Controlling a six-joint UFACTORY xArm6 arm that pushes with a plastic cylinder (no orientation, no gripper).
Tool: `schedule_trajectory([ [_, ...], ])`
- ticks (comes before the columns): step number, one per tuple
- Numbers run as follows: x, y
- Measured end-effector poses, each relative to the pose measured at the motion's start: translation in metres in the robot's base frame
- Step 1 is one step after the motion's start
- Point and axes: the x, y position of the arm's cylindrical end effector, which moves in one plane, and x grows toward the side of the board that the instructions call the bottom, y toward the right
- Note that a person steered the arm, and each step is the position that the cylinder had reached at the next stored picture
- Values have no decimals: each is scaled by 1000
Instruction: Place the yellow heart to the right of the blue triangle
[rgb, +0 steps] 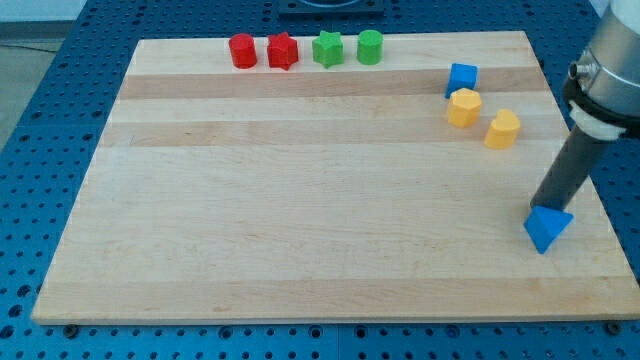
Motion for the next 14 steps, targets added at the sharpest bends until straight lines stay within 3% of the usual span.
schedule_trajectory([
  [3,15,5],
  [4,-14,16],
  [7,-154,38],
  [9,-118,10],
  [12,-154,-28],
  [14,-103,-66],
])
